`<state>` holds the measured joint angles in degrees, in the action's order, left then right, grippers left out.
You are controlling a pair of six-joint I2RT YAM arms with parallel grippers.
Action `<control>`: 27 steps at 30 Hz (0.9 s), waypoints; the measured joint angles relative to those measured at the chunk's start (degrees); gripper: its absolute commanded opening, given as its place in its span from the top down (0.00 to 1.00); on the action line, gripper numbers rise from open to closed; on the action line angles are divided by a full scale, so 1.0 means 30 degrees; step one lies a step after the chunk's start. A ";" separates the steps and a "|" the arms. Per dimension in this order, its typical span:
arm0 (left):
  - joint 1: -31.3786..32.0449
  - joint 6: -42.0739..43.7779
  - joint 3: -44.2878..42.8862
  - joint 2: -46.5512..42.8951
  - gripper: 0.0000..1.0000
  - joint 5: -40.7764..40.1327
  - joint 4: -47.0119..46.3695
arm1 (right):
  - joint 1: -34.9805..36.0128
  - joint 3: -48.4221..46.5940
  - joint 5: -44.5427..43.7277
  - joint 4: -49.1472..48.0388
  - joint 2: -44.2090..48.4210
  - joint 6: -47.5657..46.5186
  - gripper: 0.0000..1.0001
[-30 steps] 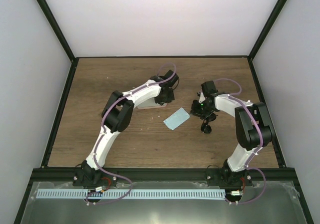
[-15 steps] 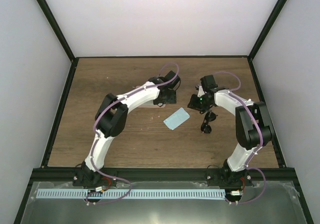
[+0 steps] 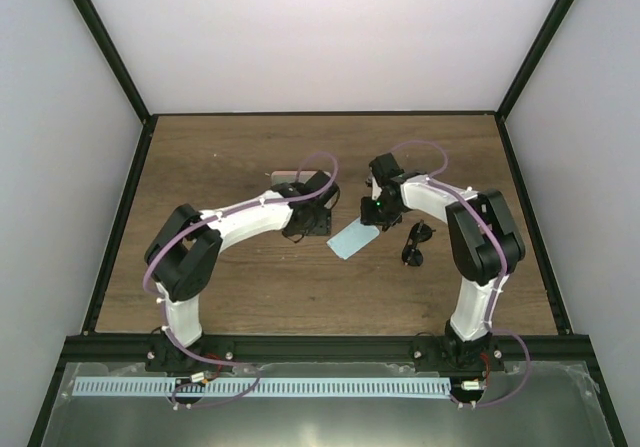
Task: Organize the sunglasses
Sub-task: Adjust the sunglasses case at the center of the board, then pick up the glasses cleaning cloth from the center of the board.
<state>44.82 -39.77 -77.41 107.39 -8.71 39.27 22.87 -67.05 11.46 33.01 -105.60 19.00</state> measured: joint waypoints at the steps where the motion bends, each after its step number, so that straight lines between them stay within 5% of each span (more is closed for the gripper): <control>1: 0.0000 -0.0095 0.0532 -0.0058 0.26 -0.0007 -0.0109 | 0.0131 0.0000 -0.0233 0.0109 -0.0109 -0.0029 0.63; 14: 0.0000 -0.0976 0.3053 -0.1588 0.26 0.0087 -0.1275 | 0.1202 -0.0073 -0.2011 0.0619 -0.0313 0.0015 0.79; 21: 0.0000 -0.1188 0.4138 -0.1770 0.27 0.0423 -0.1508 | 0.1501 0.0270 -0.2339 0.0670 -0.0102 0.0517 0.98; 27: 0.0000 -0.1209 0.4342 -0.1989 0.28 0.1260 -0.1945 | 0.1530 0.0495 -0.2222 0.0801 0.0080 0.1042 0.99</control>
<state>44.82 -43.40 -64.38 101.43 -4.93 33.43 27.46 -65.56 4.80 35.42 -105.36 22.13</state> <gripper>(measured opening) 0.734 0.020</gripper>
